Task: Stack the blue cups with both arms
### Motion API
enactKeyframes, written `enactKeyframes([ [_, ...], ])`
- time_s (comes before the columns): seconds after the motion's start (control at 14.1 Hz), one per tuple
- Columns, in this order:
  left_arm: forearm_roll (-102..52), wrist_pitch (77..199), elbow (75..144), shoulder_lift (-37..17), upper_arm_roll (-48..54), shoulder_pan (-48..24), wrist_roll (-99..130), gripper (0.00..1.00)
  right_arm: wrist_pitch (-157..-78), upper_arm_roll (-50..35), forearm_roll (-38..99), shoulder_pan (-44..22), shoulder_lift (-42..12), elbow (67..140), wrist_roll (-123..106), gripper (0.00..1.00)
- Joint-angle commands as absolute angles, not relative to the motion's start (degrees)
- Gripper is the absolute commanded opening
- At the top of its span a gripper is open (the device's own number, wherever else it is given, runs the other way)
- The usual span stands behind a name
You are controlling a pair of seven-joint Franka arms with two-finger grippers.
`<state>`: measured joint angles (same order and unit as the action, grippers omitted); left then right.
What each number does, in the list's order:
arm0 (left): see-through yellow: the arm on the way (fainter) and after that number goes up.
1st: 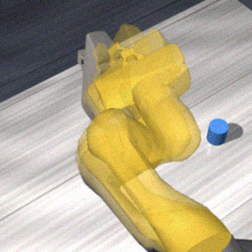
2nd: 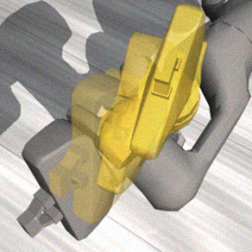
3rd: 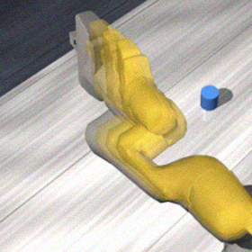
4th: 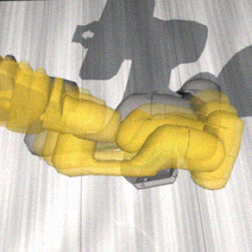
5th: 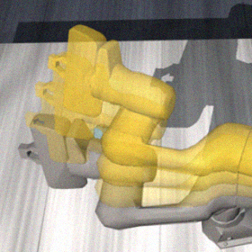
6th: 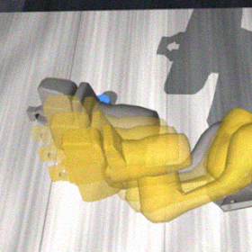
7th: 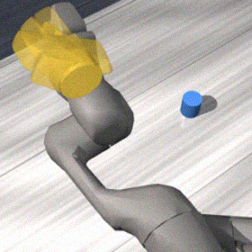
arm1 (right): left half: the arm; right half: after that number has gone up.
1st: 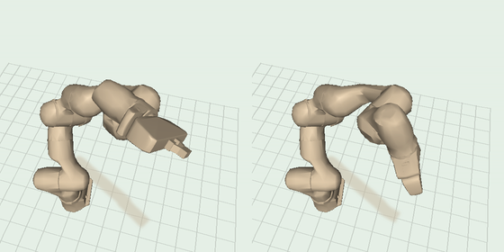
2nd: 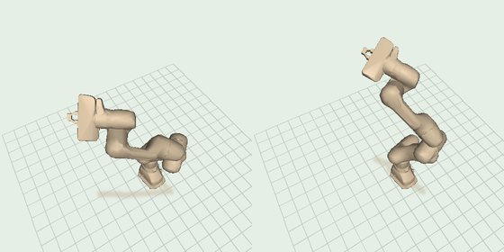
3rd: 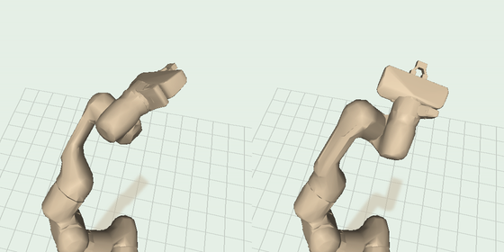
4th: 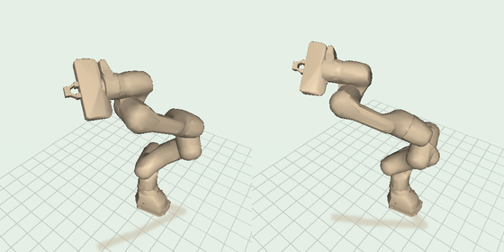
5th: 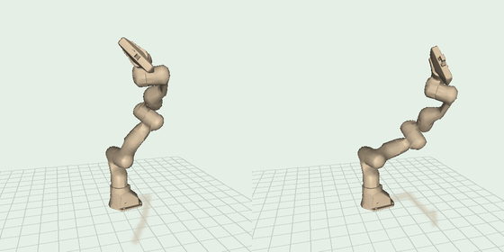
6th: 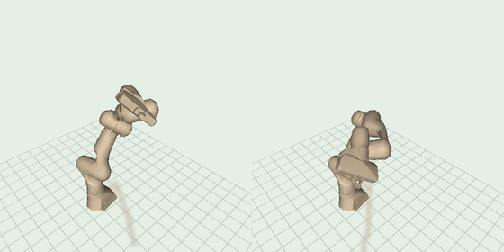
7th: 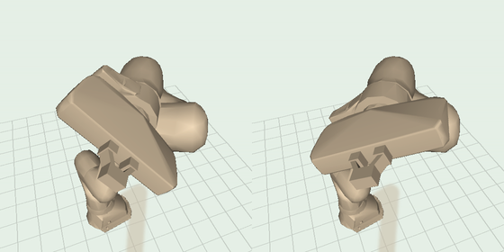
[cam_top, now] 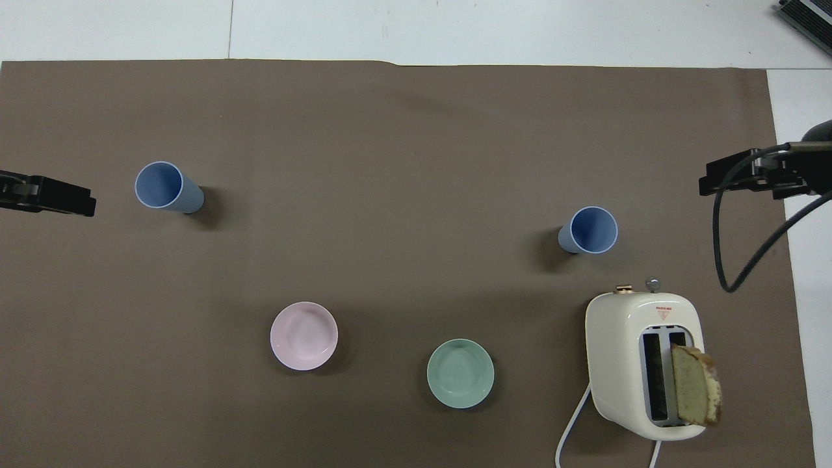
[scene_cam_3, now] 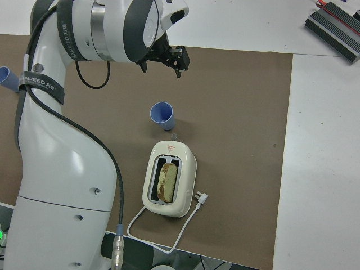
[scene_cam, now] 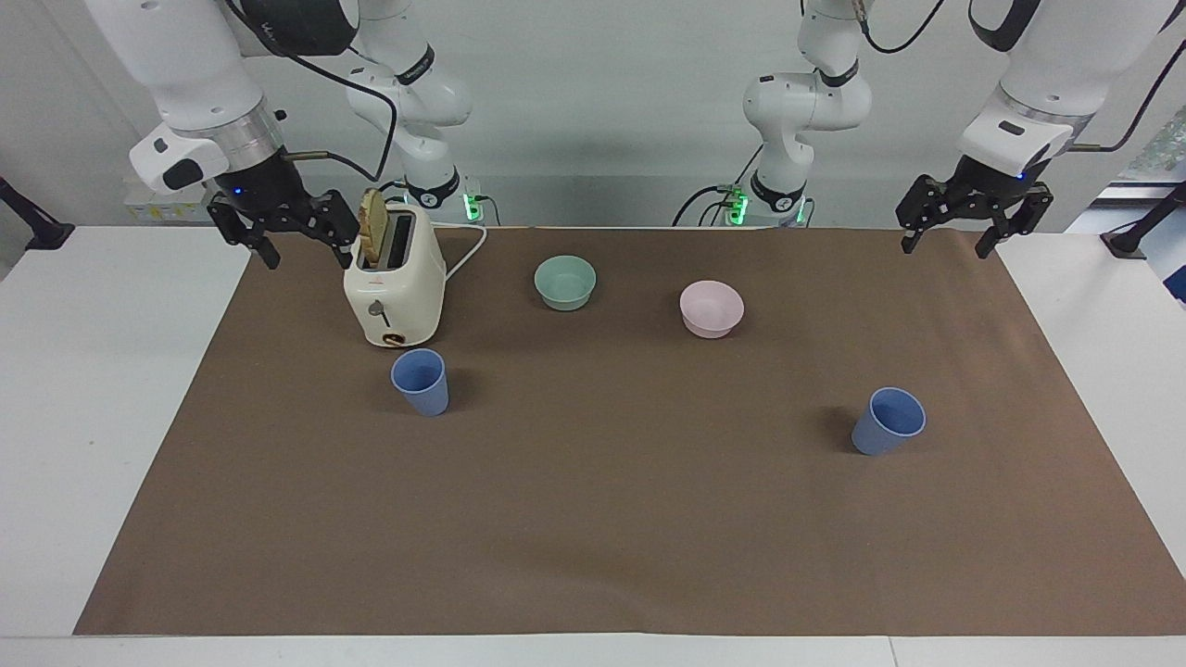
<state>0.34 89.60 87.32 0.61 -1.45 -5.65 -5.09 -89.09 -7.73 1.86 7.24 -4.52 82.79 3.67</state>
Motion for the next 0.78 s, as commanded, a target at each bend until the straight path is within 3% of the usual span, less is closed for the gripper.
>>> enactKeyframes([
  [0.0,-0.53,89.47,88.33,1.49,-1.41,-5.19,-4.92,1.0,-90.0,-8.09,2.81,8.09,-3.08,84.73,2.81,1.0],
  [0.71,-0.44,90.26,88.59,1.58,-1.41,-5.19,-3.96,1.0,-90.0,-8.09,2.81,8.0,-3.08,84.73,2.9,1.0],
])
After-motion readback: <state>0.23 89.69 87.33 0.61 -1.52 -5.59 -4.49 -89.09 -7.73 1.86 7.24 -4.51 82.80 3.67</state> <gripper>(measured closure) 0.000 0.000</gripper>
